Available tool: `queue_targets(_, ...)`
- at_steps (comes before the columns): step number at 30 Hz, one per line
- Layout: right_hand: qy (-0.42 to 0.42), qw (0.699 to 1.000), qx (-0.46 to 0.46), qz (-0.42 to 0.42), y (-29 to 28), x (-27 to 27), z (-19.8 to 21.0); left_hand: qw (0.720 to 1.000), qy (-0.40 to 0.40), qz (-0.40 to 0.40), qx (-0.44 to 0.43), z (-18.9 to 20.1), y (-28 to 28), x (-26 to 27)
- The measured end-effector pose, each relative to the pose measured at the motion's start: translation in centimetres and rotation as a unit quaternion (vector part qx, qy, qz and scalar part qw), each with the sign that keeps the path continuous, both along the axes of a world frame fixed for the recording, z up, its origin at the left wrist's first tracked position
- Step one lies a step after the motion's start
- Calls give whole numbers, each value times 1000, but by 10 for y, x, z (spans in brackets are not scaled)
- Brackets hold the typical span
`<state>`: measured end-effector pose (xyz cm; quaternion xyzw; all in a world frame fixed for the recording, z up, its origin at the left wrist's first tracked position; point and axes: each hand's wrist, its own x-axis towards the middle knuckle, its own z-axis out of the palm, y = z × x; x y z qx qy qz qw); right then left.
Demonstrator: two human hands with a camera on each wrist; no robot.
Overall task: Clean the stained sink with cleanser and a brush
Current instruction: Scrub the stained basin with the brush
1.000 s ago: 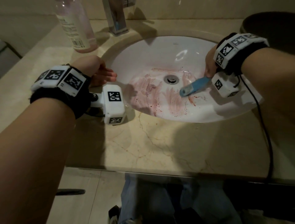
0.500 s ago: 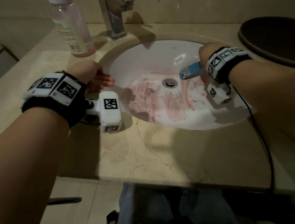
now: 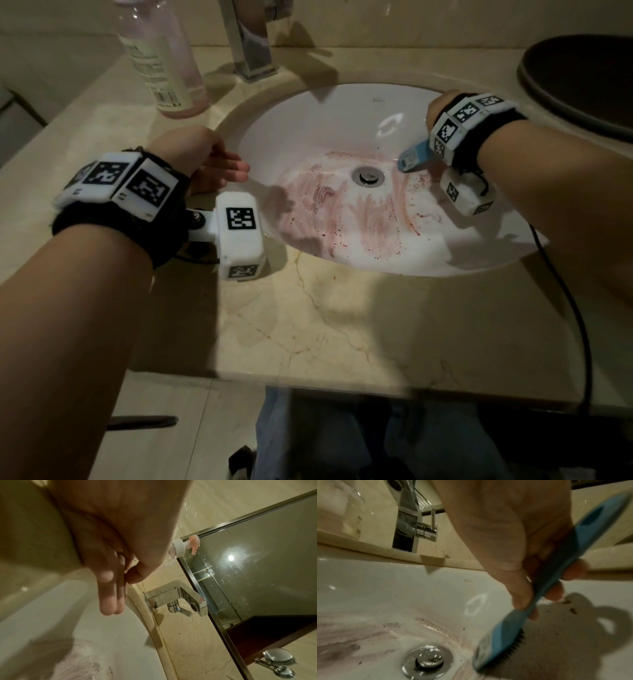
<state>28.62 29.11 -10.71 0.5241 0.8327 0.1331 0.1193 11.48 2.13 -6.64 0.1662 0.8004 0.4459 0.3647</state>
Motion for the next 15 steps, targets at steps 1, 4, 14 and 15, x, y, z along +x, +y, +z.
queue_targets(1, -14, 999, -8, 31, 6, 3, 3, 1000, 2, -2, 0, 0, 0, 0)
queue_targets(4, -34, 997, -37, 51, 7, 18, 17, 1000, 4, -8, 4, -1, -1, 0)
queue_targets(14, -9, 993, -20, 113, 0, -13, 19, 1000, 3, -10, -8, -1, 0, -4)
queue_targets(15, -21, 991, 0, 134, -5, -18, 17, 1000, 2, -8, -9, -2, 0, -4)
